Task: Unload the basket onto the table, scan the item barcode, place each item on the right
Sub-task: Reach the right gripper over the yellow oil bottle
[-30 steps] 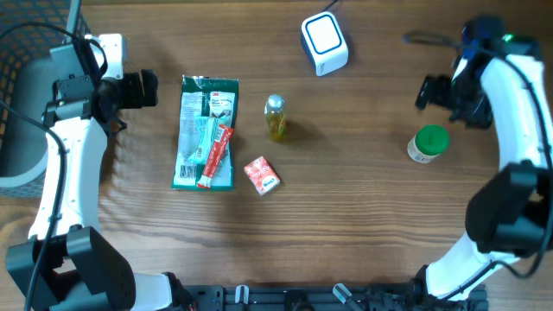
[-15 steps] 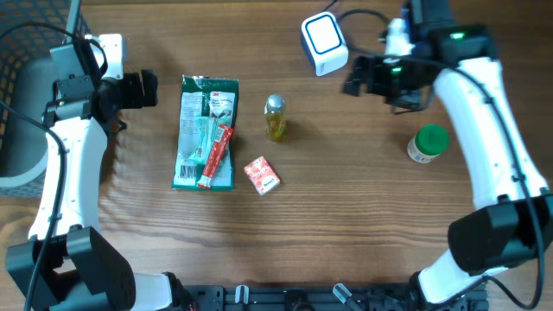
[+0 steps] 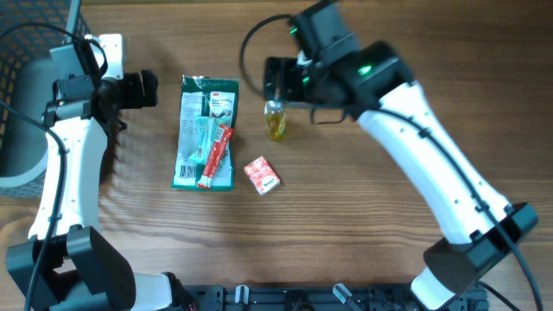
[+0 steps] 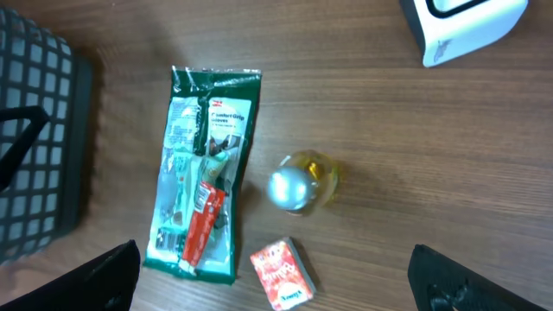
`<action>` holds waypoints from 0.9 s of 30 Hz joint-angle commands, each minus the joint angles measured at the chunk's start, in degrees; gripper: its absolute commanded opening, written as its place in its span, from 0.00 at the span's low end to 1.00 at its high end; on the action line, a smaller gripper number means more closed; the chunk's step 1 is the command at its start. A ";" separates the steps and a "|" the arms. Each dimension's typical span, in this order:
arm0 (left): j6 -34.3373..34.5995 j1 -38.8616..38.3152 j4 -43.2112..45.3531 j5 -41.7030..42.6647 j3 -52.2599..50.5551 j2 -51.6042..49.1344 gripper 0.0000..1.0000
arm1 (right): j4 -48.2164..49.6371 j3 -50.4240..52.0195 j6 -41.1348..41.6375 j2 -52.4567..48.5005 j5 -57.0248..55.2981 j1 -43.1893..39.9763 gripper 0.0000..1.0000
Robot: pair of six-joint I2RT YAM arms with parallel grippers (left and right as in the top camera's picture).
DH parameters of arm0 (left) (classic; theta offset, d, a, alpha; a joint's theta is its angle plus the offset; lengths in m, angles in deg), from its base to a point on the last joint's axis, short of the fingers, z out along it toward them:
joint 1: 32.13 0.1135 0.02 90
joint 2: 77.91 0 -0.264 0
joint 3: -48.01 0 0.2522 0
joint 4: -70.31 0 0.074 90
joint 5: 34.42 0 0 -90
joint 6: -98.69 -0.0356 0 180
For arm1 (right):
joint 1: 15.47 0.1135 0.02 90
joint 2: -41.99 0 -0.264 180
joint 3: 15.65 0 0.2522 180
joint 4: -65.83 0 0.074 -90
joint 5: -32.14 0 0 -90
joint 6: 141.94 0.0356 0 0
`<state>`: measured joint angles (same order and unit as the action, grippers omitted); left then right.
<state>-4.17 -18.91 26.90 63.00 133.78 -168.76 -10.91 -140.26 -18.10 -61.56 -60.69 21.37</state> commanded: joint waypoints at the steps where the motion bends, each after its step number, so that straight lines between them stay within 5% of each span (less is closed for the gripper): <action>1: -0.85 0.15 0.04 0.68 0.76 0.74 1.00 | 1.09 -0.79 5.60 -4.11 -11.41 3.13 1.00; 24: -0.85 0.15 0.04 0.68 0.76 0.74 1.00 | 4.70 0.74 20.39 -19.63 -7.61 3.43 0.90; 27: -0.85 0.15 0.04 0.68 0.76 0.74 1.00 | 4.70 0.74 20.79 -19.89 -7.39 3.43 0.83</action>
<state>-4.17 -18.94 26.84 63.00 133.78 -168.76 -6.12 -140.08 1.42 -80.20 -68.89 24.89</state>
